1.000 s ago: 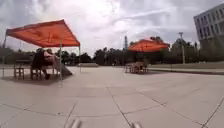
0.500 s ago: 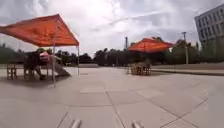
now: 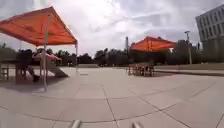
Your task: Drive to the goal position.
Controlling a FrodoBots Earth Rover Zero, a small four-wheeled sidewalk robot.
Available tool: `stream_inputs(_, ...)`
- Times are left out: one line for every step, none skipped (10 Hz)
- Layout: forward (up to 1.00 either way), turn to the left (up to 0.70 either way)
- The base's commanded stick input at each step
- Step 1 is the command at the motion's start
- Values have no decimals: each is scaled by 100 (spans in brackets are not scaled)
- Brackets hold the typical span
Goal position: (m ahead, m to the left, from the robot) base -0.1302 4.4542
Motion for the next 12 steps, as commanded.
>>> stream_inputs(85, -2)
stream_inputs(85, -2)
stream_inputs(85, -2)
stream_inputs(85, -2)
stream_inputs(85, -2)
stream_inputs(85, -2)
stream_inputs(85, -2)
stream_inputs(85, -2)
stream_inputs(85, -2)
stream_inputs(85, -2)
stream_inputs(85, -2)
stream_inputs(85, -2)
